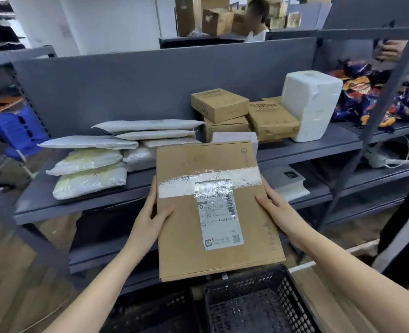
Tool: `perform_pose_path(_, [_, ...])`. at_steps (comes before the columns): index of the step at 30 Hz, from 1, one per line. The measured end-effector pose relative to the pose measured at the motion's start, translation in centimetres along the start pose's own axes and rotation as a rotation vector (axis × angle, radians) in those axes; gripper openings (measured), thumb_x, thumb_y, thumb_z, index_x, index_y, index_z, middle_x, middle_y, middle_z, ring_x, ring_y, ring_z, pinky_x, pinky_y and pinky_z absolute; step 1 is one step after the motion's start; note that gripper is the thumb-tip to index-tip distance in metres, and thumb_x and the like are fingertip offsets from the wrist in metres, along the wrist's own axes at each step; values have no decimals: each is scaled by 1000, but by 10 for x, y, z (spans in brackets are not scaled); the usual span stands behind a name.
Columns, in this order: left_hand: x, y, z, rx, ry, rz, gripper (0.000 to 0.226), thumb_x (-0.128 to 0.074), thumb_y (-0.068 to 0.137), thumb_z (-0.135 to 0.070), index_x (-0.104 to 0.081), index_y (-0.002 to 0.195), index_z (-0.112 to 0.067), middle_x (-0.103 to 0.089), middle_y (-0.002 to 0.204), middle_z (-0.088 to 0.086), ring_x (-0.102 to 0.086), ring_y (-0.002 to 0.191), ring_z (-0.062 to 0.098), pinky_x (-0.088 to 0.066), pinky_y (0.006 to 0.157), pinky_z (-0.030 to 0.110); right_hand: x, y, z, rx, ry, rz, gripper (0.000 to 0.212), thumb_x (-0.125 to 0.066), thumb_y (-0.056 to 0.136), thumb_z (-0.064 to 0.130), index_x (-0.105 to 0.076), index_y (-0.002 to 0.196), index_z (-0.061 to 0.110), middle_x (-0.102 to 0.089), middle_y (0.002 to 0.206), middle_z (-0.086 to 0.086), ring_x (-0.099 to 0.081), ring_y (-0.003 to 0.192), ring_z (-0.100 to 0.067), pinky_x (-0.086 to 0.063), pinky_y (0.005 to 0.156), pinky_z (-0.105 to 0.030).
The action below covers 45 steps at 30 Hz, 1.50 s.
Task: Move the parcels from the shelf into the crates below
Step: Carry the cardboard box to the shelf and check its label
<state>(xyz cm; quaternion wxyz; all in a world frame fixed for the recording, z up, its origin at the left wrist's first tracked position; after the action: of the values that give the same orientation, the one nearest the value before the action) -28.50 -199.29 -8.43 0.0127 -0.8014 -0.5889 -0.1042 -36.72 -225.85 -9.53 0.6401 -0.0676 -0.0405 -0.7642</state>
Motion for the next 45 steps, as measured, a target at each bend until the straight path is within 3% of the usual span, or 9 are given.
perform_pose_path(2, [-8, -3, 6, 12, 14, 28, 71, -50, 96, -12, -15, 145, -48, -30, 146, -30, -37, 128, -8, -39, 82, 3, 4, -6, -11, -20, 54, 7, 51, -46, 97, 34, -28, 140, 55, -58, 128, 19, -58, 116, -7, -46, 98, -34])
perform_pose_path(7, [-30, -11, 16, 65, -7, 59, 71, -45, 96, -3, -11, 147, -39, -36, 115, -45, -42, 88, -37, -37, 70, -6, 14, -13, -30, -49, 97, 13, 56, -50, 96, 27, -28, 141, 53, -60, 129, 15, -60, 115, -13, -46, 100, -40])
perform_pose_path(11, [-49, -17, 27, 108, -1, 62, 72, -45, 96, -2, -9, 148, -37, -28, 117, -49, -36, 90, -40, -35, 72, -7, 30, -16, -49, -74, 110, 10, 56, -52, 95, 26, -31, 142, 49, -64, 124, 11, -63, 111, -11, -49, 95, -35])
perform_pose_path(17, [-87, -33, 44, 138, 87, 13, 73, -52, 95, -8, -12, 148, -41, -22, 143, -34, -37, 109, -26, -36, 77, -5, 62, -19, -87, -111, 124, 63, 58, -52, 95, 24, -29, 140, 52, -63, 126, 6, -61, 114, -16, -48, 98, -38])
perform_pose_path(22, [-130, -52, 62, 191, 141, -65, 73, -51, 95, -4, -13, 147, -38, -21, 142, -30, -27, 130, -3, -35, 71, -8, 91, -25, -110, -146, 43, 154, 58, -49, 97, 24, -24, 144, 47, -57, 130, 15, -57, 112, -1, -50, 82, -12])
perform_pose_path(27, [-163, -66, 104, 287, 239, -8, 80, -56, 93, -15, -7, 146, -48, -32, 143, -27, -42, 124, 1, -43, 77, 5, 110, -30, -156, -211, 32, 187, 58, -50, 97, 25, -25, 144, 47, -49, 135, 25, -53, 113, 8, -47, 82, -11])
perform_pose_path(32, [-179, -78, 170, 447, 338, 74, 92, -63, 77, -49, -1, 145, -53, -56, 125, -2, -53, 115, 12, -48, 97, 36, 107, -32, -229, -342, -1, 171, 59, -50, 97, 12, -26, 146, 34, -51, 133, 17, -56, 95, 19, -44, 70, -1])
perform_pose_path(38, [-200, -67, 259, 516, 395, 158, 88, -67, 83, -35, -2, 140, -50, -59, 119, -6, -55, 107, 7, -47, 88, 18, 95, -26, -321, -464, -12, 115, 58, -49, 97, 12, -27, 145, 36, -56, 121, 15, -56, 98, 4, -46, 68, -6])
perform_pose_path(45, [-224, -73, 396, 629, 525, 173, 110, -70, 75, -48, 6, 151, -30, -48, 138, -1, -50, 120, 13, -44, 99, 32, 72, -11, -467, -557, 23, 93, 58, -52, 95, 10, -33, 140, 41, -57, 125, 18, -54, 103, 7, -45, 77, -13])
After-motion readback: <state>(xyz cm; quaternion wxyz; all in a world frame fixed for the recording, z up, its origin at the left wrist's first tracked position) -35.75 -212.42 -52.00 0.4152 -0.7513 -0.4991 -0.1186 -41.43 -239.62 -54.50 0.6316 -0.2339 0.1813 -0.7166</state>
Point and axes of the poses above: each hand's wrist, its own y-axis towards the middle knuckle, its own x-axis out of the back of the hand, z = x × y, the point moved 8 cm from there along y, towards the middle knuckle
